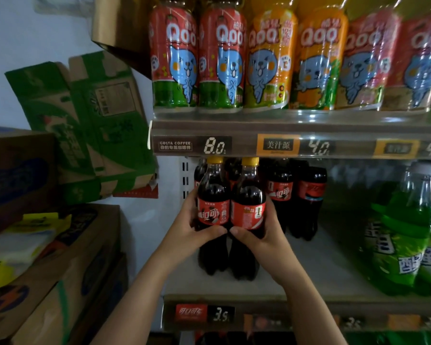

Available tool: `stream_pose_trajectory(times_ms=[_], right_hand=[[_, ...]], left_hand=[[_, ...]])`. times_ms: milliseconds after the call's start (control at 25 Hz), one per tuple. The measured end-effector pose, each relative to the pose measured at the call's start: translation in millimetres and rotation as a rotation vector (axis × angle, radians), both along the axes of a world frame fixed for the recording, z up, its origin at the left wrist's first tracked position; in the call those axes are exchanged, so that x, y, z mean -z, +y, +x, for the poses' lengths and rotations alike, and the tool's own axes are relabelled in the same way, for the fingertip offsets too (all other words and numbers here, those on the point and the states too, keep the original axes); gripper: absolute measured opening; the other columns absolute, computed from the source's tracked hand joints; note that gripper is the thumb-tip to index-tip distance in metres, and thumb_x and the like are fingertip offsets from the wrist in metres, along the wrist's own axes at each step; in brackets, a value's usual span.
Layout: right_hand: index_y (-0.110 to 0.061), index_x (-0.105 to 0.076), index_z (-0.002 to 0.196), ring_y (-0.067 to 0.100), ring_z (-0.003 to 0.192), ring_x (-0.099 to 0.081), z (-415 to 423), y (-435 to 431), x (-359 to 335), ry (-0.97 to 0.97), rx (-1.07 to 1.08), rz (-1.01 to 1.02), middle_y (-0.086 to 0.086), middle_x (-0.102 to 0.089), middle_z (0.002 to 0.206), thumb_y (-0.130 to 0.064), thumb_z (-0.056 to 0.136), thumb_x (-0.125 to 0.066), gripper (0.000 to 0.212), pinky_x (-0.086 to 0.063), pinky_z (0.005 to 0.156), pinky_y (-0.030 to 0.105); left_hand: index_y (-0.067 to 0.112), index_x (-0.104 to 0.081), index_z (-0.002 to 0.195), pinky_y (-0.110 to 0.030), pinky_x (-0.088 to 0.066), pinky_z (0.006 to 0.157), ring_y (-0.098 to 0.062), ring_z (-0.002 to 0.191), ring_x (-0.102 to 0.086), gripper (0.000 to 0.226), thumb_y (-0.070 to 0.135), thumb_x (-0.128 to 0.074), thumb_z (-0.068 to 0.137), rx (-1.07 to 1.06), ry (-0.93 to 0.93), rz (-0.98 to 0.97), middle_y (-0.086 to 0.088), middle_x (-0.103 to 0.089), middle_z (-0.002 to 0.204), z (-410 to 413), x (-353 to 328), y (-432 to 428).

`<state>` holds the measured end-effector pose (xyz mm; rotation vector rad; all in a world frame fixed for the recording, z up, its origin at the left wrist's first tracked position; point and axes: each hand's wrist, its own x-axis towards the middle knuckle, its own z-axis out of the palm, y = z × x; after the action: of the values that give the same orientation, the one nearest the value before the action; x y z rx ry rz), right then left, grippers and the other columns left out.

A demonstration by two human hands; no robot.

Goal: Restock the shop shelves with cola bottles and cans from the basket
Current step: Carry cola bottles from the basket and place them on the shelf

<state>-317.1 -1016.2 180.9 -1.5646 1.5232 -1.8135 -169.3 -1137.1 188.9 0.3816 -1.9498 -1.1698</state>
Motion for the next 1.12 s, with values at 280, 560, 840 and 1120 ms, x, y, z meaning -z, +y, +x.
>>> stream_pose_trajectory(times_ms=[280,560,840,1120], right_hand=[[-0.056,-0.005,0.135,0.004,0.131,-0.038,2,-34,-1,-0.009,0.173,0.013,-0.01,-0.037,0.147,-0.017,0.087,-0.07,0.09,-0.035,0.086,0.003],[-0.029,-0.015,0.149,0.011,0.135,-0.039,-8,-20,7,0.072,0.207,0.13,-0.005,-0.043,0.144,-0.012,0.084,-0.072,0.089,-0.036,0.104,0.025],[-0.025,-0.028,0.144,0.006,0.127,-0.045,-7,-19,10,0.105,0.184,0.248,-0.017,-0.048,0.124,-0.021,0.079,-0.078,0.081,-0.041,0.096,0.016],[-0.023,-0.028,0.146,0.008,0.129,-0.044,-15,-26,17,0.103,0.217,0.24,-0.014,-0.049,0.125,-0.014,0.087,-0.07,0.074,-0.036,0.1,0.023]], left_hand=[[0.056,-0.022,0.135,-0.018,-0.043,0.095,-0.006,0.127,-0.049,0.098,0.047,-0.085,0.061,-0.17,0.052,-0.048,0.007,-0.047,0.141,-6,9,-19],[0.046,-0.03,0.126,-0.025,-0.045,0.097,-0.002,0.115,-0.052,0.083,0.03,-0.083,0.065,-0.191,0.004,-0.001,0.015,-0.052,0.124,-3,18,-26],[0.029,-0.038,0.135,-0.011,-0.044,0.086,-0.001,0.112,-0.055,0.078,0.015,-0.081,0.072,-0.164,-0.008,0.021,0.015,-0.058,0.12,-2,14,-26],[0.033,-0.04,0.125,-0.008,-0.041,0.082,0.008,0.103,-0.052,0.069,0.021,-0.082,0.072,-0.186,-0.066,0.015,0.024,-0.055,0.112,2,18,-24]])
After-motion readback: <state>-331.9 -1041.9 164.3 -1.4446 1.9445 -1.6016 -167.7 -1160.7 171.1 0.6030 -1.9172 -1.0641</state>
